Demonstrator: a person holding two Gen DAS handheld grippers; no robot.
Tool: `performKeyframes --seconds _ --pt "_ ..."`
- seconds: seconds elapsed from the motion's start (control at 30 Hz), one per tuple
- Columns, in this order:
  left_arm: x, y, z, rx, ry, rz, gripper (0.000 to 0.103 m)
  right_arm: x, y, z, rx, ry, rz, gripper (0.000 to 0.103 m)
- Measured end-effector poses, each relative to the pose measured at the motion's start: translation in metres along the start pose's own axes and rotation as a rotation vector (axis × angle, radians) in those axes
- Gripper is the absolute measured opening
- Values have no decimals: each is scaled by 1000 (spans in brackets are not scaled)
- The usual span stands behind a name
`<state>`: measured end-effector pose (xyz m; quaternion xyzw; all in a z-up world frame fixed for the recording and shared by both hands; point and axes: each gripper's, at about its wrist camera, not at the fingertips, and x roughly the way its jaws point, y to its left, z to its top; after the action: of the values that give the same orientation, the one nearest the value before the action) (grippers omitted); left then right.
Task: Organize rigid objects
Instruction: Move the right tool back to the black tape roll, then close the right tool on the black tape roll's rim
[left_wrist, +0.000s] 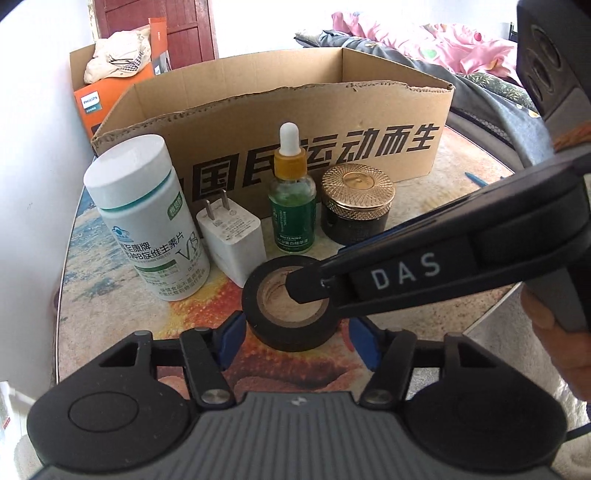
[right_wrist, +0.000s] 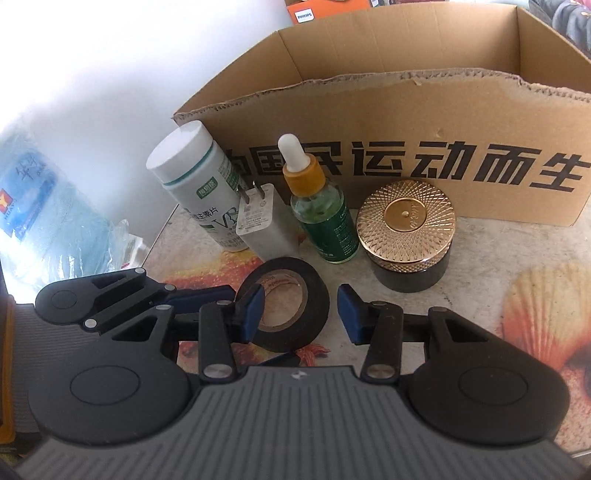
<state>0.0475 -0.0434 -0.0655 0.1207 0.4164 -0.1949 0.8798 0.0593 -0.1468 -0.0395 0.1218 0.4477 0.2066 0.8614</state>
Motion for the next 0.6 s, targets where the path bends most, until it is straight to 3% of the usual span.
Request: performKeyframes --seconds 0.13,0.6 --pt "-1 -1 -1 0 -7 -3 59 0 0 -2 -9 4 -4 30" --pt "-12 -36 -4 80 -16 -89 59 -37 -21 -34 73 10 -34 30"
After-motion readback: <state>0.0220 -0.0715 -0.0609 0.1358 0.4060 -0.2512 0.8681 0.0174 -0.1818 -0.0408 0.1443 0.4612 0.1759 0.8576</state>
